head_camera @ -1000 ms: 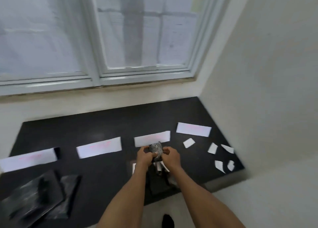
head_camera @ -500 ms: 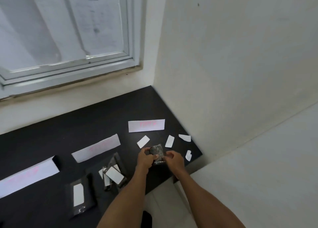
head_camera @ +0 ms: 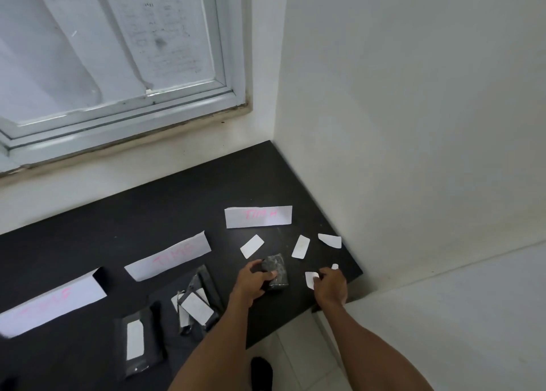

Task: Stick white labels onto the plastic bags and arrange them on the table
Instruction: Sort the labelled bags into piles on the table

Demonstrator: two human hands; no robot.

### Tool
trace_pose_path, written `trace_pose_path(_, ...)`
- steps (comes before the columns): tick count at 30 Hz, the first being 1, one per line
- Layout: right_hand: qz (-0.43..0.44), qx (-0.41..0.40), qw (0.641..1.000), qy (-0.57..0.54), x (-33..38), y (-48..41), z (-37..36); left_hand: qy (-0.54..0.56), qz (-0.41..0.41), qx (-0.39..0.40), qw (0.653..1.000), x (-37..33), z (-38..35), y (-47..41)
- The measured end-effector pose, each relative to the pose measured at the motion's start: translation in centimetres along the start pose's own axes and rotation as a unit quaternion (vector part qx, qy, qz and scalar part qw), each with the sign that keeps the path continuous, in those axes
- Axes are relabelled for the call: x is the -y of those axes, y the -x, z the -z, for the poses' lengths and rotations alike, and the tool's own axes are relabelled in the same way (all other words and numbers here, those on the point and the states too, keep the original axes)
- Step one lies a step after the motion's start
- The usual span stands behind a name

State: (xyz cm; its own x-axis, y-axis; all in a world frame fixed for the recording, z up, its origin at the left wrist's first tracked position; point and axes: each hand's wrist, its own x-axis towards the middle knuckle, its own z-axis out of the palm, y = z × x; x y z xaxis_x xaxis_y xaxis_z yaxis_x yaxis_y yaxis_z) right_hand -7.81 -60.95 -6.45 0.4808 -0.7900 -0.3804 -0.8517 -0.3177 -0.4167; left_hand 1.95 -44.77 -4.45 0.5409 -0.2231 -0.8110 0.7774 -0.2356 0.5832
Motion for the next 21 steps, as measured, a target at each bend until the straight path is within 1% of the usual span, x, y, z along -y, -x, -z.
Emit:
trace_pose_path(2, -0.003, -0.021, 1.0, -0.017, 0.1, -0.1, -0.4, 0.001, 0.023, 0.016, 1.0, 0.1, 0.8, 0.0)
trace_pose_path(4, 0.015, -0.056, 0.997, -0.05, 0.8, 0.3, -0.4, 0.019, 0.041, 0.03, 0.999, -0.1, 1.3, 0.1)
trace_pose_path(6, 0.072, -0.088, 0.99, -0.085, 2.0, 1.0, -0.2, 0.058, 0.033, 0.04, 0.997, -0.3, 1.5, 0.2)
trace_pose_path(7, 0.1, -0.089, 0.985, -0.113, 2.7, 1.2, -0.1, 0.073, 0.02, 0.039, 0.996, -0.5, 1.6, 0.3)
trace_pose_path(10, 0.151, -0.04, 0.967, -0.203, 5.3, 2.3, 0.5, 0.099, -0.027, 0.027, 0.994, -1.0, 1.8, 1.2)
trace_pose_path(12, 0.184, -0.005, 0.956, -0.227, 7.1, 3.2, 1.0, 0.115, -0.045, 0.022, 0.992, -1.5, 2.2, 2.1)
trace_pose_path(16, 0.272, 0.035, 0.941, -0.196, 10.1, 5.5, 1.2, 0.165, -0.062, 0.015, 0.984, -2.4, 3.5, 4.5)
trace_pose_path(18, 0.31, 0.032, 0.936, -0.166, 11.0, 6.8, 0.9, 0.182, -0.074, 0.005, 0.98, -2.5, 4.6, 5.9)
trace_pose_path(21, 0.36, 0.014, 0.924, -0.129, 12.1, 8.6, 0.5, 0.173, -0.087, 0.001, 0.981, -2.8, 6.3, 8.0)
